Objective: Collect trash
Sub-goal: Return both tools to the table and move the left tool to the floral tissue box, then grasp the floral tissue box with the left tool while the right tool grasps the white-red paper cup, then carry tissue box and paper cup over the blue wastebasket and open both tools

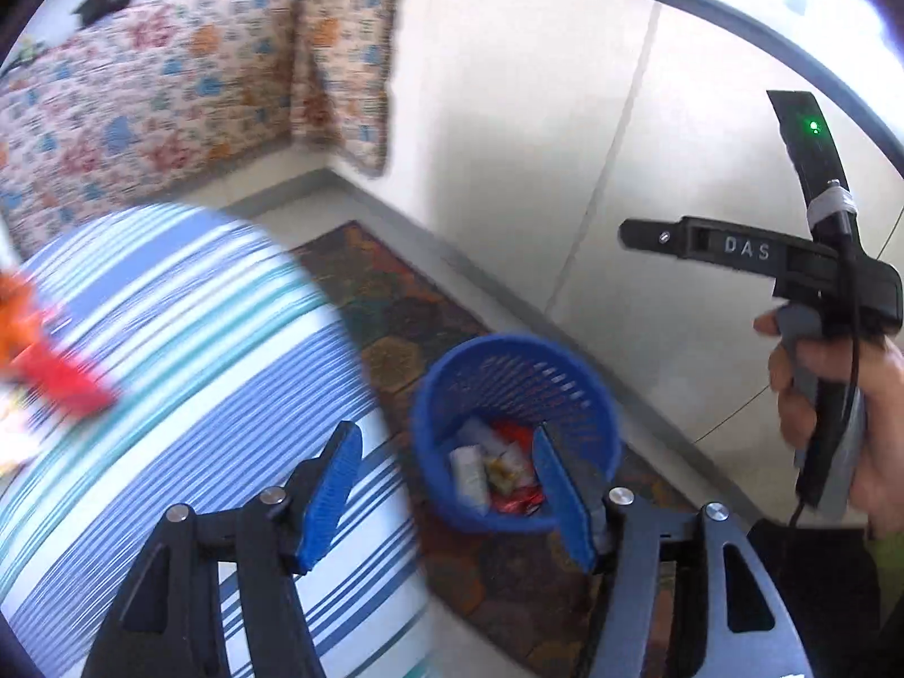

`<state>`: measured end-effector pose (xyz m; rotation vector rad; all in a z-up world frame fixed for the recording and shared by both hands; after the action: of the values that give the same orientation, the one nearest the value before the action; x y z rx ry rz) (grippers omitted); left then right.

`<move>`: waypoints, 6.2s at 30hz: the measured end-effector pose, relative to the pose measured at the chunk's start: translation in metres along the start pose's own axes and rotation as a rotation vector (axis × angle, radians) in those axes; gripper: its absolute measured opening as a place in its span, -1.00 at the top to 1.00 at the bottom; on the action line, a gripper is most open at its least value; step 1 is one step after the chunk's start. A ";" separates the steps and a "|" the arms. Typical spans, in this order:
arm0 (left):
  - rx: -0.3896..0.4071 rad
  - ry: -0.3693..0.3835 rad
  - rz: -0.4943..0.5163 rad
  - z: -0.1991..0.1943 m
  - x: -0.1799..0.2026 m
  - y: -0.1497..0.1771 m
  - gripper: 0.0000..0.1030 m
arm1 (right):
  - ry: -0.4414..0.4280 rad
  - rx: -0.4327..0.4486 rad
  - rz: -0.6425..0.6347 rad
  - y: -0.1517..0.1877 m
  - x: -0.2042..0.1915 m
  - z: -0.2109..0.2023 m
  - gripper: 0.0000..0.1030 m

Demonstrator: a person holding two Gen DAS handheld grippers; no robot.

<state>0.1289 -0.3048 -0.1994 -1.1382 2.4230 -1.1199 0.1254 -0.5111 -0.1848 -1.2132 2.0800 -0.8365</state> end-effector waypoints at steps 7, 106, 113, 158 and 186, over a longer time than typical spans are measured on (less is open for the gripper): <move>-0.025 -0.220 -0.057 -0.078 -0.100 0.057 -0.25 | -0.133 0.031 -0.201 0.033 -0.099 -0.019 -0.69; -0.021 -0.201 -0.385 -0.159 -0.403 0.057 0.22 | -0.315 -0.120 -0.521 0.134 -0.343 0.001 -0.99; -0.025 -0.206 -0.333 -0.199 -0.356 0.104 -0.05 | -0.315 -0.120 -0.521 0.134 -0.343 0.001 -0.99; -0.013 -0.407 -0.247 -0.162 -0.337 0.120 -0.89 | -0.469 -0.148 -0.713 0.097 -0.433 0.022 0.90; 0.082 -0.128 -0.399 -0.195 -0.312 0.106 0.22 | -0.589 -0.271 -0.318 0.089 -0.336 -0.049 0.90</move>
<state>0.1817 0.0739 -0.1759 -1.6590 2.0862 -1.1969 0.1810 -0.1653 -0.1641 -1.7199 1.5692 -0.2651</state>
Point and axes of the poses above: each gripper's, at about its wrist camera, not at the fingertips, and z roughly the way its jaws point, x to its right, y to its underside, the point moved 2 cm from there along z, roughly the way its jaws point, and after that the axes turned 8 degrees about x, right-handed, at the moved point
